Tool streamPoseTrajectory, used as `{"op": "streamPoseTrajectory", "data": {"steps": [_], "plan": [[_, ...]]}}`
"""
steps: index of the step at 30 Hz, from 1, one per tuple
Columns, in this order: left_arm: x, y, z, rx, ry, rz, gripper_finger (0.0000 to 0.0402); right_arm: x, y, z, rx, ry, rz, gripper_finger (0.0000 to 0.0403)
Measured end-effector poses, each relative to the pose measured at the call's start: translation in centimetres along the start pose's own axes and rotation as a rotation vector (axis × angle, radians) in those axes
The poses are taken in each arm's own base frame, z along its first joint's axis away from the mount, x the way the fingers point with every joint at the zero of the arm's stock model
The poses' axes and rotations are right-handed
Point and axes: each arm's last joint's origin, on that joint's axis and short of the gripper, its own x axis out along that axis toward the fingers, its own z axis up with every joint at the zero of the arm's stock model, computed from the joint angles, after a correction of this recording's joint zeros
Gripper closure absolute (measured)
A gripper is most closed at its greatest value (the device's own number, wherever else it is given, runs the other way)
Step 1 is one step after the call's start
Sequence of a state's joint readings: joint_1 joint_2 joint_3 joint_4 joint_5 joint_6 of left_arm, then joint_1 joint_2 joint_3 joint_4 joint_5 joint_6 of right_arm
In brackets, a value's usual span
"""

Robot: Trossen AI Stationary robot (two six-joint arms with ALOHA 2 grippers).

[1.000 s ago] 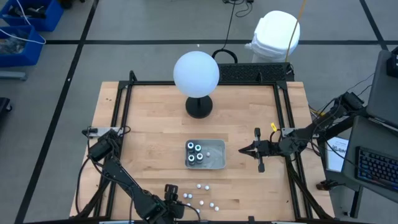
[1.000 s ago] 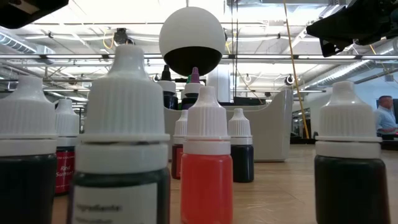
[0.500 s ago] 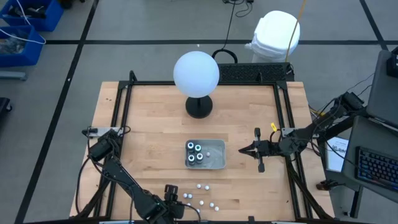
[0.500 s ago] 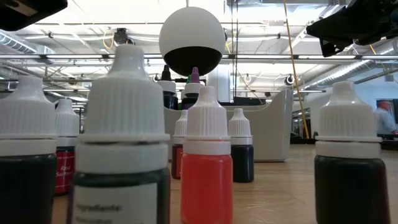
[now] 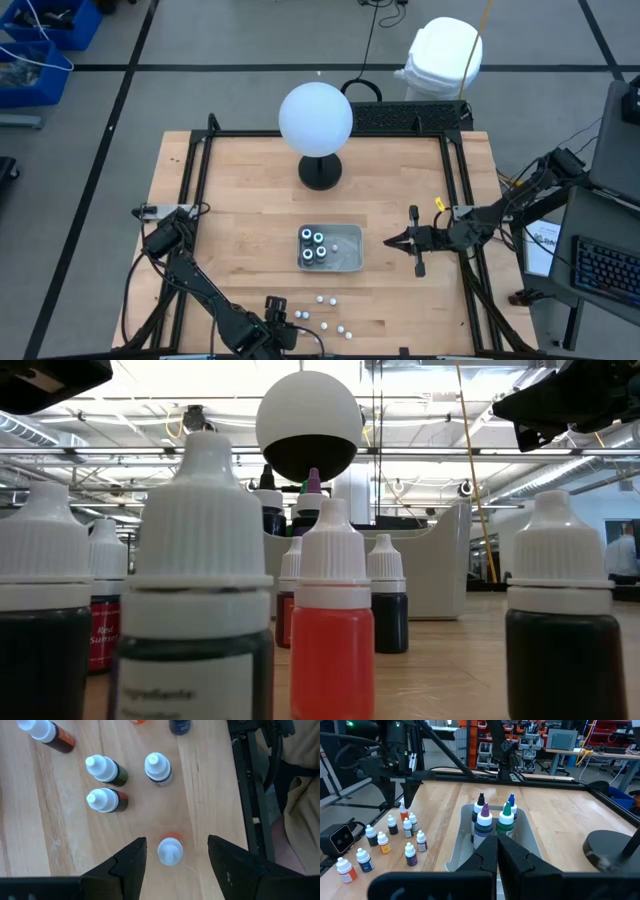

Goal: Pick & Place food coloring
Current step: Put the small orange food coloring bottle into the gray bin

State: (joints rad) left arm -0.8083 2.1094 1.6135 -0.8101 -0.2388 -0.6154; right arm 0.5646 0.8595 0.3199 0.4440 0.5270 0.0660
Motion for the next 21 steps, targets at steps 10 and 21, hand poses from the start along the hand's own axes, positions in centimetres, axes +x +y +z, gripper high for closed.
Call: {"op": "streamPoseTrajectory", "data": {"steps": [10,21], "plan": [[0.3,0.0,0.1,-0.008,-0.013,0.007,0.0186,0.1,0.0,-0.1,-0.003,0.005,-0.001,0.0403],[1.4,-0.1,0.1,0.001,0.004,-0.009,0.0186,0.1,0.0,-0.1,-0.002,0.004,-0.001,0.0403]]}}
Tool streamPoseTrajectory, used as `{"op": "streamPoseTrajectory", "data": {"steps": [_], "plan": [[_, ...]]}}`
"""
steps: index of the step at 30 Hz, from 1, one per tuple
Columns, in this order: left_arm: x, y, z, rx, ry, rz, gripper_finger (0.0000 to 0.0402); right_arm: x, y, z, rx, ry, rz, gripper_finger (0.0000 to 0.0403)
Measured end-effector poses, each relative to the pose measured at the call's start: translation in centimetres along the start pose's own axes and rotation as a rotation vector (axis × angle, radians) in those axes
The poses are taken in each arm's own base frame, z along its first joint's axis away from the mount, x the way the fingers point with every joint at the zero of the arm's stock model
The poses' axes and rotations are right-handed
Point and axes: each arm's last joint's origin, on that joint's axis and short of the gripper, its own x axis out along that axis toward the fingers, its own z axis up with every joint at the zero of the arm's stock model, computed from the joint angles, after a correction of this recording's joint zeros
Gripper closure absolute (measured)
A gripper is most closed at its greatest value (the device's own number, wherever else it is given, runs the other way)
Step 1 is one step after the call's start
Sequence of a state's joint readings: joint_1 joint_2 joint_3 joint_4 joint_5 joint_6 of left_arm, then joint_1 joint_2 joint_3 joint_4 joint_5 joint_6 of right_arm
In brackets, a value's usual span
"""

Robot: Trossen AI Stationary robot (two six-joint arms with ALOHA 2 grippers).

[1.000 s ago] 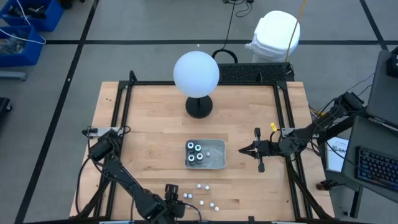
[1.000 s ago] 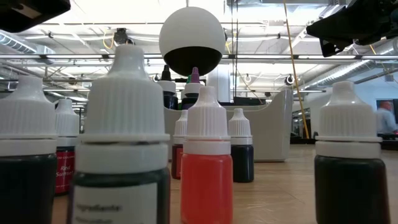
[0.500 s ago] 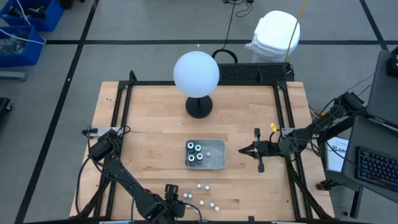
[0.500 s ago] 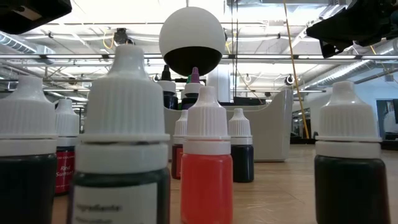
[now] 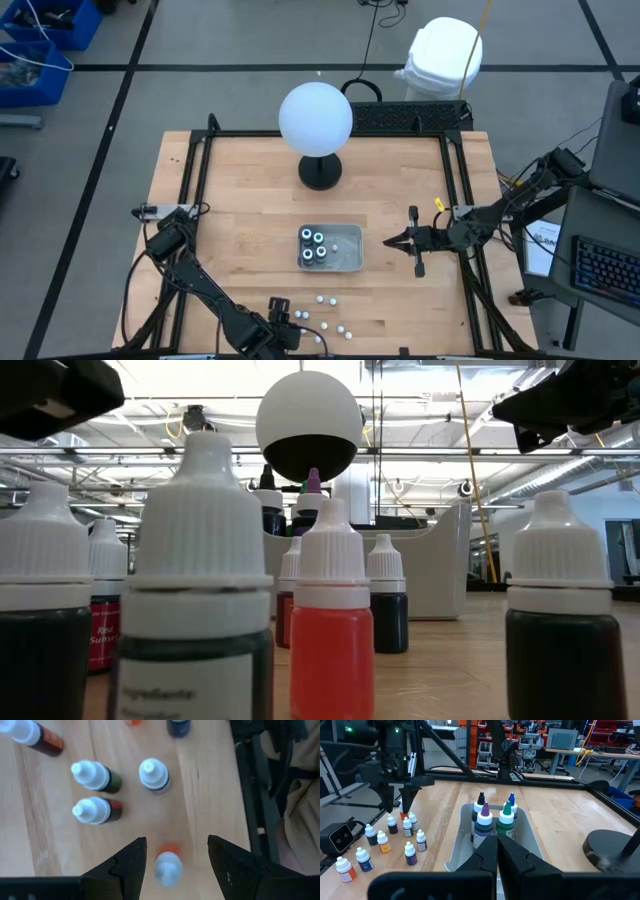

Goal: Pick & Place food coloring
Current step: Put the small orange food coloring bottle into the gray bin

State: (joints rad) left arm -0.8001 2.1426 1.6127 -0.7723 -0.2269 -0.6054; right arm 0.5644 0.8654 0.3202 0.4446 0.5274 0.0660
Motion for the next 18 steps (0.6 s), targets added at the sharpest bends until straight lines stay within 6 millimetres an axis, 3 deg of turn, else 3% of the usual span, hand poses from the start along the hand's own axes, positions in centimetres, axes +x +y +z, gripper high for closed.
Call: {"op": "streamPoseTrajectory", "data": {"steps": [14,18], "plan": [[0.03,0.18,-0.38,-0.038,0.077,-0.032,0.0187,0.0,0.0,0.0,0.0,0.0,0.0,0.0403],[-0.02,0.21,-0.35,-0.027,0.075,-0.033,0.0208,0.0,0.0,0.0,0.0,0.0,0.0,0.0403]]}}
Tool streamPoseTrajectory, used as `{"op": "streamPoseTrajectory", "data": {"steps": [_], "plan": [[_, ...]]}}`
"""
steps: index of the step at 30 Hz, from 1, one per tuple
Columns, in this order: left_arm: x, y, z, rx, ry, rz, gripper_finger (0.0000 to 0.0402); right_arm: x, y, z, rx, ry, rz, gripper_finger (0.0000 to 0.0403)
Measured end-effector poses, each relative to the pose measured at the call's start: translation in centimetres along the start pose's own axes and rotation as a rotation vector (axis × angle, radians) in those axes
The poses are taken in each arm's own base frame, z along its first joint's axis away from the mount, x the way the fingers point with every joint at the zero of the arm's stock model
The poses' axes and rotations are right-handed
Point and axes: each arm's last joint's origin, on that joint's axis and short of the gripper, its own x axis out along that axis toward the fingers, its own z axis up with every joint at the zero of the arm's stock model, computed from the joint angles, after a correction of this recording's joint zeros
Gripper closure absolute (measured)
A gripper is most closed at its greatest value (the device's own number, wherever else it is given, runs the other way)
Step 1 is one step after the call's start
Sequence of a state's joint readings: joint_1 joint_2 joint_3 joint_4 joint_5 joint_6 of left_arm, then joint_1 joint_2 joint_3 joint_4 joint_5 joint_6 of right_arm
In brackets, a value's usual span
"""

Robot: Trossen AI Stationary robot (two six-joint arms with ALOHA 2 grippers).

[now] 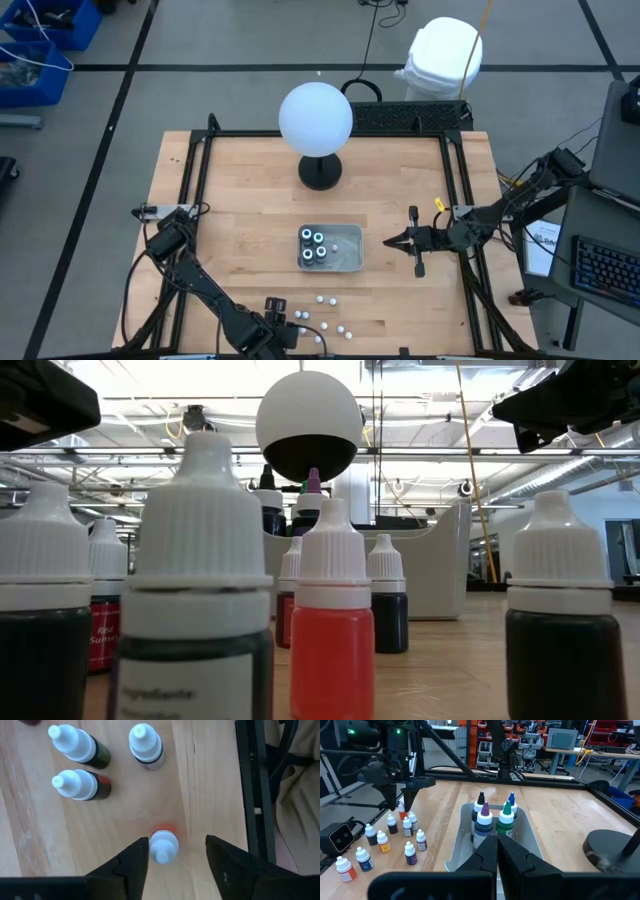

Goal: Pick & Place food coloring
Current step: Put the small orange food coloring bottle into the gray bin

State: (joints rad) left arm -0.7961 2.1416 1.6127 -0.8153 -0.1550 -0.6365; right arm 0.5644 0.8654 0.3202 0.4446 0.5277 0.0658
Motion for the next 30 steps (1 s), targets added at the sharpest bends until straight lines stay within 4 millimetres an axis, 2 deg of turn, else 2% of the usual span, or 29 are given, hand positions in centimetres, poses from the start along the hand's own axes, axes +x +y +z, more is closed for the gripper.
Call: {"op": "streamPoseTrajectory", "data": {"steps": [9,19,26,30], "plan": [[-0.32,0.7,0.65,-0.03,0.019,-0.05,0.0274,0.0,0.0,0.0,0.0,0.0,0.0,0.0403],[-0.3,0.8,0.72,-0.03,0.02,-0.053,0.0297,0.0,0.01,0.0,0.0,0.0,0.0,0.0403],[-0.3,0.75,0.71,-0.024,0.026,-0.064,0.0332,0.0,0.0,0.0,0.0,0.0,0.0,0.0403],[-0.58,0.84,0.78,-0.027,0.058,-0.093,0.0334,0.0,0.0,0.0,0.0,0.0,0.0,0.0403]]}}
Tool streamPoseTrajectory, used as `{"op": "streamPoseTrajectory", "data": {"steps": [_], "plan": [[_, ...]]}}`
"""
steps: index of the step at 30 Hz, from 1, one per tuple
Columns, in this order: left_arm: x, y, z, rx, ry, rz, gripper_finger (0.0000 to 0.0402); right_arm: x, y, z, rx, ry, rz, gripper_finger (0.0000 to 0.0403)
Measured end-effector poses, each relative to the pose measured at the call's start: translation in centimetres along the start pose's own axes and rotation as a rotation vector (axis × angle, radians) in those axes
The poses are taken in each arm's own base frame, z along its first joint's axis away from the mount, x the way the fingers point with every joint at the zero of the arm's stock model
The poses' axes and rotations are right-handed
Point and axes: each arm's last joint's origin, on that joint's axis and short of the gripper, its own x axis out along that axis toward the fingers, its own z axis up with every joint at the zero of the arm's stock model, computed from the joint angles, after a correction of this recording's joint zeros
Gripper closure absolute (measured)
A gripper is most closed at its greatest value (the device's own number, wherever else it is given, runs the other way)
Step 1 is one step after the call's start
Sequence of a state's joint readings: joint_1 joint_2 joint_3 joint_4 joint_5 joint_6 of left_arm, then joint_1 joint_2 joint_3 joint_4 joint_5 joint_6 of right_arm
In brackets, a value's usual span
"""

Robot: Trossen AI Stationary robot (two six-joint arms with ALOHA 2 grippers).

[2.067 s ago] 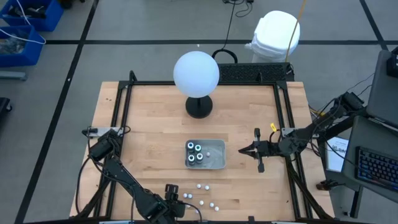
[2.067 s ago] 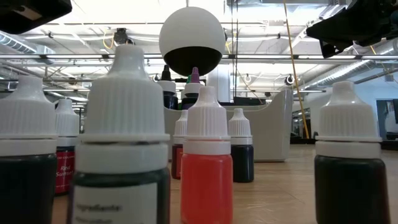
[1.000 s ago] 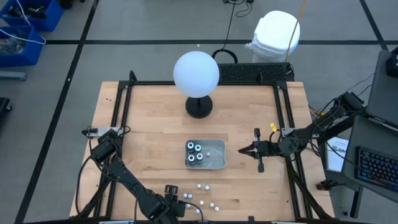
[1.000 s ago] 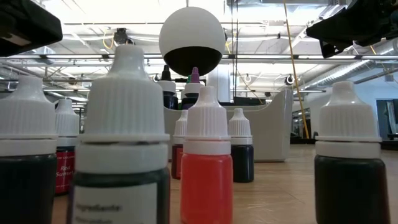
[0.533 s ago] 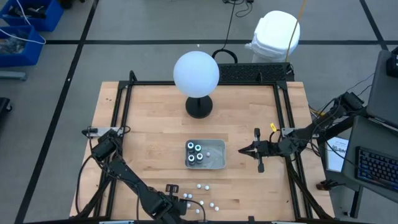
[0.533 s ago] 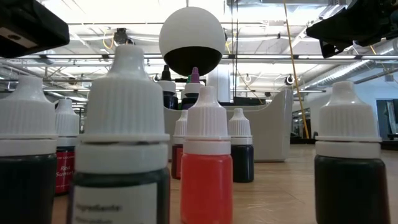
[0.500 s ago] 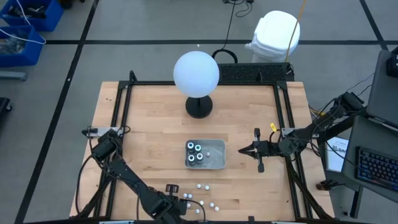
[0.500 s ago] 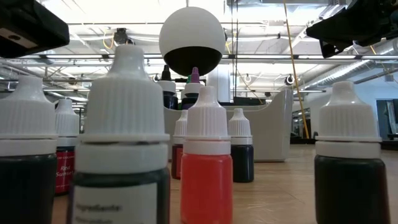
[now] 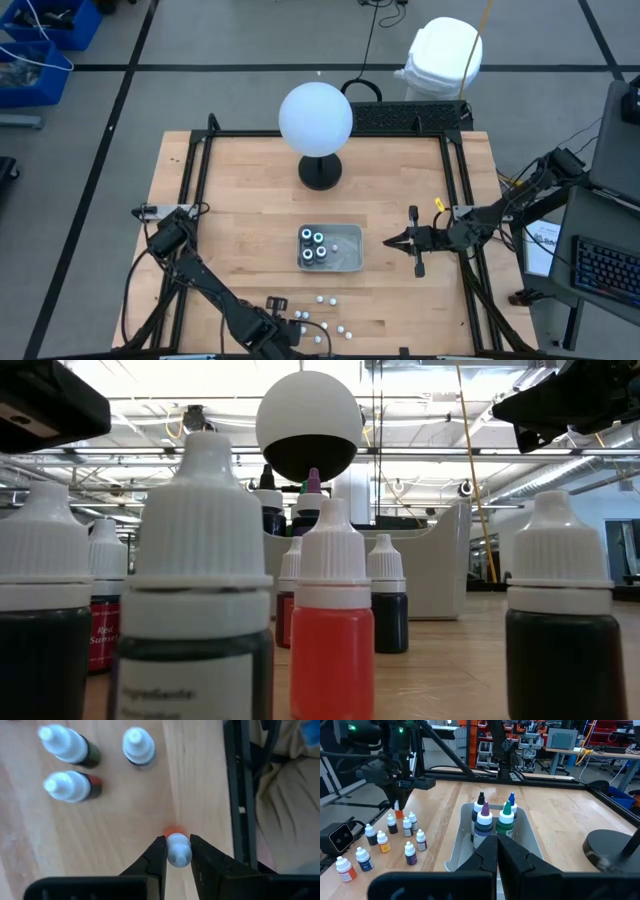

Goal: Pick & Place food coloring
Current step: Put the small orange food coloring bottle into the gray bin

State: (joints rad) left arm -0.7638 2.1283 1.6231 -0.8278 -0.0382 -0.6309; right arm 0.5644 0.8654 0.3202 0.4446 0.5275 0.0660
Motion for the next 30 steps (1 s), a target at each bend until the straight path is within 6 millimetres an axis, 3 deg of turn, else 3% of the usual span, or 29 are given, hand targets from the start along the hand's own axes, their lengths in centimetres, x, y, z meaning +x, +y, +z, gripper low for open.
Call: {"op": "streamPoseTrajectory", "data": {"steps": [3,9,14,20,25,30], "plan": [[-1.3,0.2,0.4,-0.005,0.026,0.016,0.0327,0.0,0.0,0.0,0.0,0.0,0.0,0.0403],[-6.2,1.1,3.1,0.077,0.006,0.062,0.0329,0.0,0.0,0.0,0.0,0.0,0.0,0.0403],[-11.1,4.1,6.4,0.015,-0.121,0.142,0.0329,0.0,0.0,0.0,0.005,0.003,0.0,0.0403],[-14.6,8.3,9.0,0.06,-0.152,0.1,0.0329,0.2,0.1,-0.3,-0.005,0.022,-0.002,0.0403],[-15.4,12.7,10.4,0.107,-0.142,0.095,0.0329,0.5,0.1,-0.6,-0.017,0.033,-0.01,0.0403],[-14.2,16.6,12.1,0.124,-0.141,0.108,0.0329,0.7,-0.2,-0.5,-0.009,0.026,-0.029,0.0403]]}}
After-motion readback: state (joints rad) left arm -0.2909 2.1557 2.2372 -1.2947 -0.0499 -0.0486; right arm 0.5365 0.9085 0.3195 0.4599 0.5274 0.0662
